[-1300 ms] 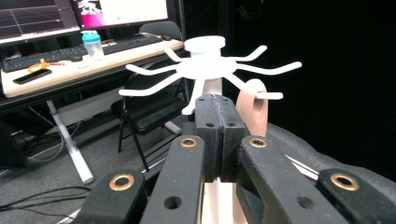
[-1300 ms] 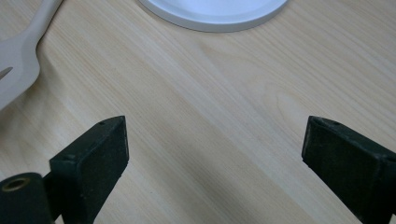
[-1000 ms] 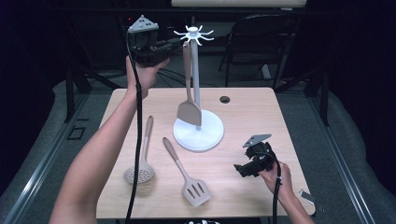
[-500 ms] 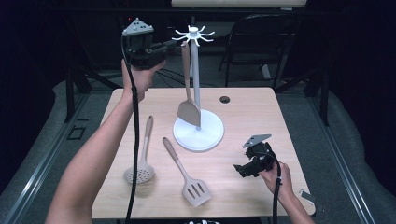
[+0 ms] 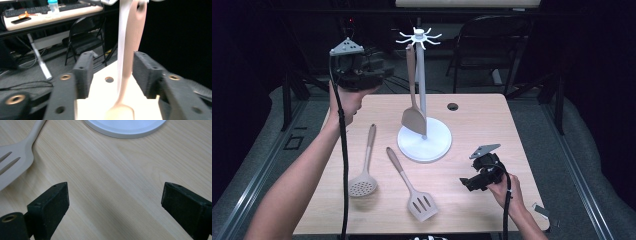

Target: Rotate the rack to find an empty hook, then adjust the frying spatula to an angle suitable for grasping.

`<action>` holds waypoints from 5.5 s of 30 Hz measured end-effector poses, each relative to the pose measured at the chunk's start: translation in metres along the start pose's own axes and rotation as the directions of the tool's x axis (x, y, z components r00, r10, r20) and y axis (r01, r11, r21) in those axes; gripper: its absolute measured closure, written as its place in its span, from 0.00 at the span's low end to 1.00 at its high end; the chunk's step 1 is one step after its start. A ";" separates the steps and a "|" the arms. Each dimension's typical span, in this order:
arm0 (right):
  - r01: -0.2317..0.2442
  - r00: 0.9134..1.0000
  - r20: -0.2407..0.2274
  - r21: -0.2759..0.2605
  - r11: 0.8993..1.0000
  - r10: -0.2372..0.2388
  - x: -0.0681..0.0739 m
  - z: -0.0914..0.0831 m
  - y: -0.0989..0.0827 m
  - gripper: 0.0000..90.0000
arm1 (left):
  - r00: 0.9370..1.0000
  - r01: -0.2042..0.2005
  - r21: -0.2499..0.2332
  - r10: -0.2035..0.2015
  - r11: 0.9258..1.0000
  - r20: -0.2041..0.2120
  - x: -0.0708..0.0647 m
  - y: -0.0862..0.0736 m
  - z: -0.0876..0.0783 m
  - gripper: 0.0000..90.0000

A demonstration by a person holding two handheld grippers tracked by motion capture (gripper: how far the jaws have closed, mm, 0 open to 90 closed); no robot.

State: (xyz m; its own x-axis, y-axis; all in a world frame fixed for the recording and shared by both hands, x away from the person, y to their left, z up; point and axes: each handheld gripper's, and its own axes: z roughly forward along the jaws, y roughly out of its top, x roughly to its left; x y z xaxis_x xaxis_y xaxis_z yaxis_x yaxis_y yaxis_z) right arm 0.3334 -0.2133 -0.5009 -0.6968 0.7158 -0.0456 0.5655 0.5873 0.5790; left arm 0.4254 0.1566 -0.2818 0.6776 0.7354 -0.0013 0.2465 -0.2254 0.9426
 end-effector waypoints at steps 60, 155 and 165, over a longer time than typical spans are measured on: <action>0.173 0.922 -0.352 0.000 0.985 -0.162 0.118 0.023 0.031 0.96 | 0.973 0.224 0.415 -0.225 0.882 -0.046 -0.018 -0.220 0.027 0.15; -0.096 0.952 -0.298 -0.074 0.993 0.070 0.103 0.068 0.050 0.80 | 0.919 0.360 0.183 -0.382 0.915 0.099 -0.076 -0.220 0.042 0.72; -0.149 0.942 -0.317 -0.086 0.985 0.115 0.099 0.061 0.049 0.83 | 0.924 0.304 0.179 -0.336 0.936 0.184 -0.086 -0.222 0.038 0.67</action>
State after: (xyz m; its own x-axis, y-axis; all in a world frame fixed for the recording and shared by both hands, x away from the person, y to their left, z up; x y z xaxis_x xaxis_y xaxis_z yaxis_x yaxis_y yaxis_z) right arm 0.3187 -0.0906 -0.5267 -0.7309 0.6217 0.2814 0.6229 0.4394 0.6472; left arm 0.3383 0.1190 -0.5037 0.6708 0.6372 -0.3794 0.5610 -0.1014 0.8216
